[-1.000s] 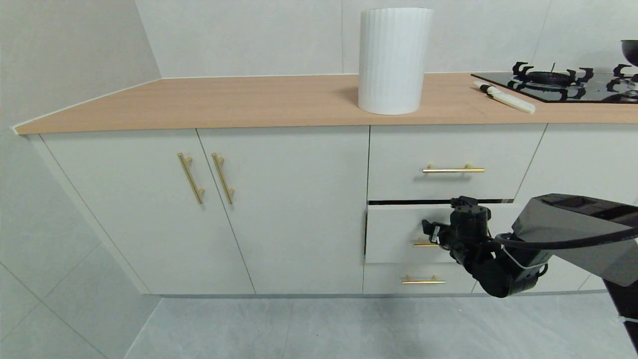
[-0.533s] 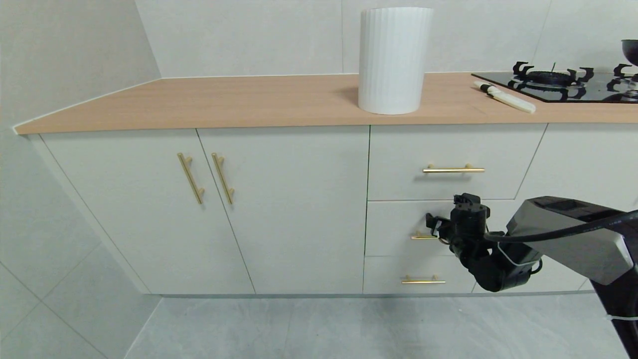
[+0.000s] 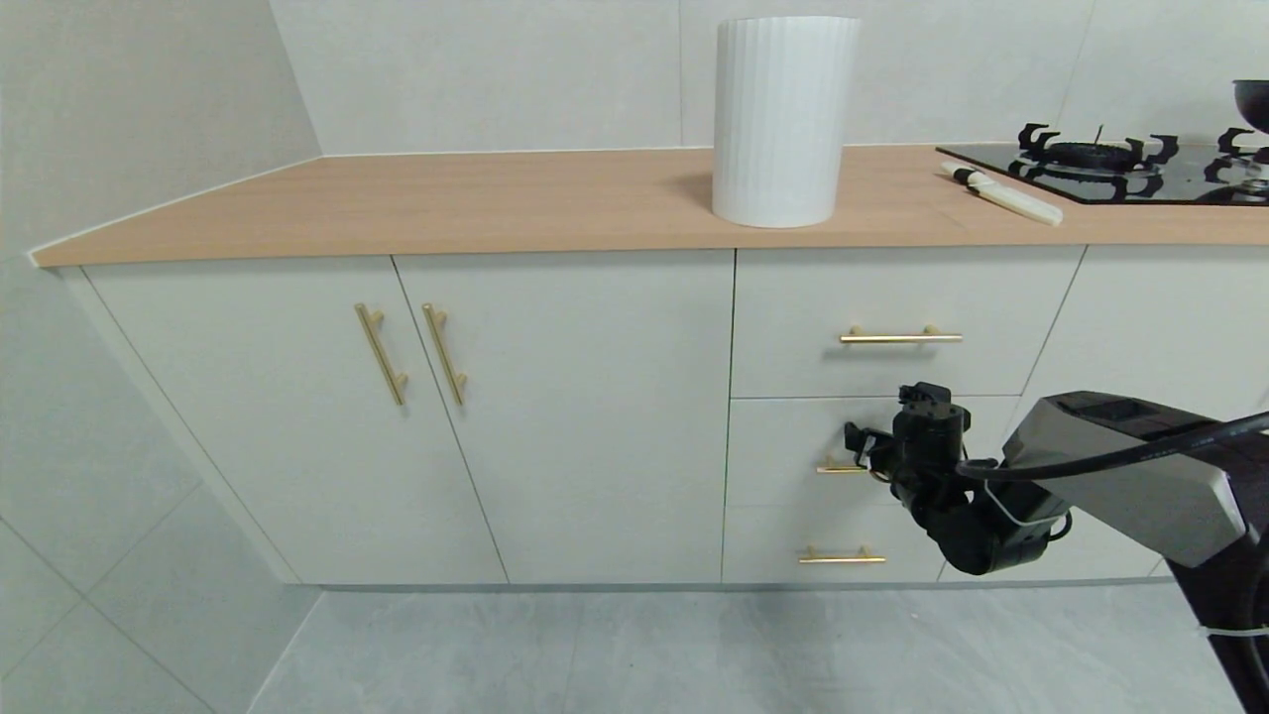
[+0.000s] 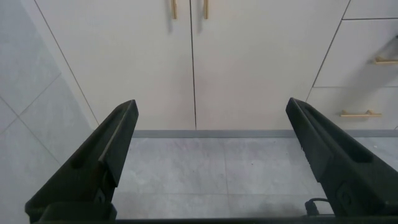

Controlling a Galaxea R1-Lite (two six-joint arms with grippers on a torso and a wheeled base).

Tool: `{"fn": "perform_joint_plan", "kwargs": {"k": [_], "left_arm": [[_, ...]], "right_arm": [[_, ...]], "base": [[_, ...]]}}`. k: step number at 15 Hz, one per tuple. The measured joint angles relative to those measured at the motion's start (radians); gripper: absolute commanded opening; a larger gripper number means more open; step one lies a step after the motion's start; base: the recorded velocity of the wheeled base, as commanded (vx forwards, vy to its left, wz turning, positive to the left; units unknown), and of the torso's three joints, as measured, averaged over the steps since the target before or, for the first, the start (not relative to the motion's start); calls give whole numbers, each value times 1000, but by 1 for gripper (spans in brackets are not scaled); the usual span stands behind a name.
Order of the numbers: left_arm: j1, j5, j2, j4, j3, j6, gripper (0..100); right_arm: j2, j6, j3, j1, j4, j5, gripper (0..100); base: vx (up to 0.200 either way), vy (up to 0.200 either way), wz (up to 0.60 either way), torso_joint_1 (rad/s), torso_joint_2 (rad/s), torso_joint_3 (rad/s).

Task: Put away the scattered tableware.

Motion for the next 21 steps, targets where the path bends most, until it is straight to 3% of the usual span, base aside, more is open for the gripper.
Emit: {"fn": "perform_joint_plan", "kwargs": {"k": [4,8,13,17,19,21], "left_arm": [[0,0,0,0,0,0,100],[0,0,0,0,0,0,100],[0,0,0,0,0,0,100],[0,0,0,0,0,0,100],[0,0,0,0,0,0,100],[0,0,0,0,0,0,100]], "right_arm": [[-27,2,47,-4,-13,-7,100],[-220,0,301,9,-8,38,100],[-670,-16,626,12,-6,56,100],[-1117,-134,837,-8,15,52,100],[-1343,-218,914,-22,74,35,100],[-1574,-280,963,-32,216,23,100]], "base": [[0,0,0,0,0,0],[0,0,0,0,0,0],[0,0,0,0,0,0],[0,0,0,0,0,0],[0,0,0,0,0,0],[0,0,0,0,0,0]]}}
